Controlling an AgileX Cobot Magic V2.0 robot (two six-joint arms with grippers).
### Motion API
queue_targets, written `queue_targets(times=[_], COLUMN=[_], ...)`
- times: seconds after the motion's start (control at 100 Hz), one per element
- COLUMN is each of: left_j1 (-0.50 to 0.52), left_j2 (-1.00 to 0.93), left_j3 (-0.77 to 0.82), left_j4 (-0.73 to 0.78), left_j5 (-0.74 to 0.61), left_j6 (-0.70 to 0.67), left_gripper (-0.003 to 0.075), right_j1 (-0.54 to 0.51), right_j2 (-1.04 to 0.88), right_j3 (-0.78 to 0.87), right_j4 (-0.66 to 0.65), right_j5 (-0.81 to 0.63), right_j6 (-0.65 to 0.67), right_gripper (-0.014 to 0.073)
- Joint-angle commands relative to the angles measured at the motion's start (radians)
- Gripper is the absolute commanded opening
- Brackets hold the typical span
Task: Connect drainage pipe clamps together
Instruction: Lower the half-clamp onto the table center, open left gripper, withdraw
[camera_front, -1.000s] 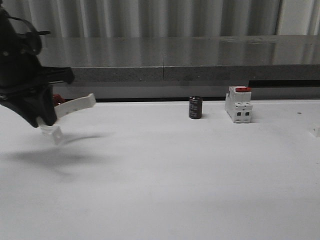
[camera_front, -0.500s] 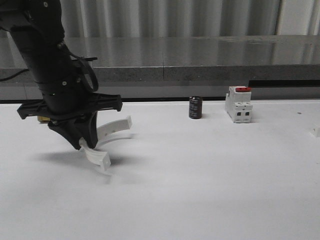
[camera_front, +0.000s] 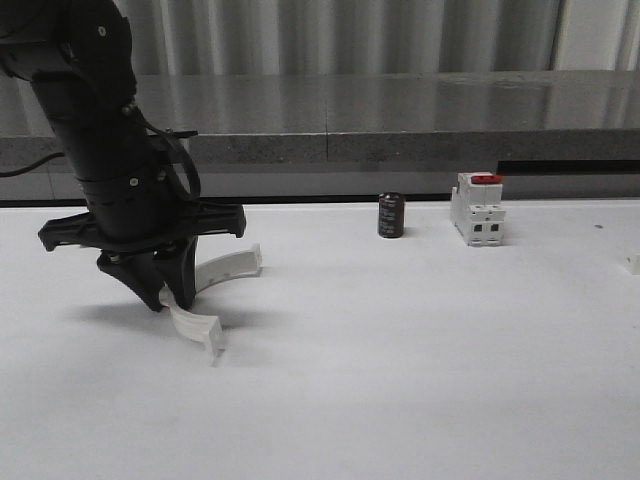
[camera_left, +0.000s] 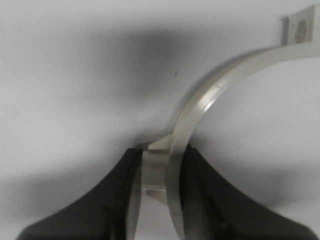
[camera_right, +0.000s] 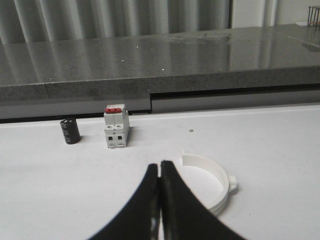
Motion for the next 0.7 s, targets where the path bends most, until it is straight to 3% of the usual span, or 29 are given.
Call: queue_targets(times=[0.0, 0.13, 0.2, 0.47, 0.69], left_j1=[-0.009, -0.009, -0.009, -0.002, 0.095], left_j2=[-0.043, -0.043, -0.045, -0.161, -0.347], left_j3=[-0.021, -0.027, -0.032, -0.025, 0.046], left_j4=[-0.004, -0.004, -0.004, -0.002, 0.000], left_j5=[-0.002, 0.001, 0.003, -0.046, -0.079], left_j6=[-0.012, -0.012, -0.004, 0.102, 0.204], left_gripper=[0.0301, 0.0505, 0.0552, 0.0555, 0.0555], right_j1=[-0.008, -0.008, -0.008, -0.008, -0.008], right_j2=[-0.017, -0.017, -0.017, -0.017, -0.017], right_j3=[-0.020, -0.020, -0.020, -0.020, -0.020], right_j4=[-0.002, -0.002, -0.002, -0.002, -0.002], right_j5=[-0.079, -0.079, -0.079, -0.079, -0.079], right_j6=[-0.006, -0.006, -0.006, -0.006, -0.006], right_gripper=[-0.0067, -0.0067, -0.0067, -0.0067, -0.0067])
